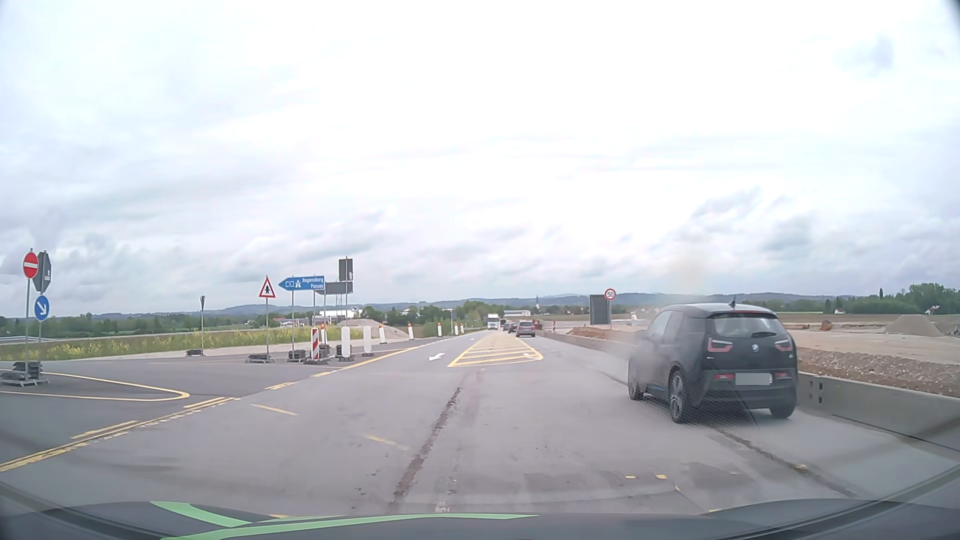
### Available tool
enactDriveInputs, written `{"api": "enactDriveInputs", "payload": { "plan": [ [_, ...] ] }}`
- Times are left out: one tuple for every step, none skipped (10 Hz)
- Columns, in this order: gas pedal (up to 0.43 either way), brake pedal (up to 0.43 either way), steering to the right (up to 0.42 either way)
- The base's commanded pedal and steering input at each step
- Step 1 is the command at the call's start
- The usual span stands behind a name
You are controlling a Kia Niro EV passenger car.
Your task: Follow the waypoints while adhering to traffic rules and regulations
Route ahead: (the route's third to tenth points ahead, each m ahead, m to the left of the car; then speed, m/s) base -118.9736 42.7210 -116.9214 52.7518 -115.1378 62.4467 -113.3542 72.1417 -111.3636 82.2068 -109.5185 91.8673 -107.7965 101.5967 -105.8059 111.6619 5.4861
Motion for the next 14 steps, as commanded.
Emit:
{"api": "enactDriveInputs", "payload": {
  "plan": [
    [0.000,0.000,-0.019],
    [0.008,0.000,-0.038],
    [0.028,0.000,-0.065],
    [0.028,0.000,-0.098],
    [0.039,0.000,-0.130],
    [0.039,0.000,-0.155],
    [0.039,0.000,-0.181],
    [0.047,0.000,-0.212],
    [0.047,0.000,-0.237],
    [0.047,0.000,-0.269],
    [0.047,0.000,-0.293],
    [0.047,0.000,-0.318],
    [0.047,0.000,-0.339],
    [0.047,0.000,-0.353]
  ]
}}
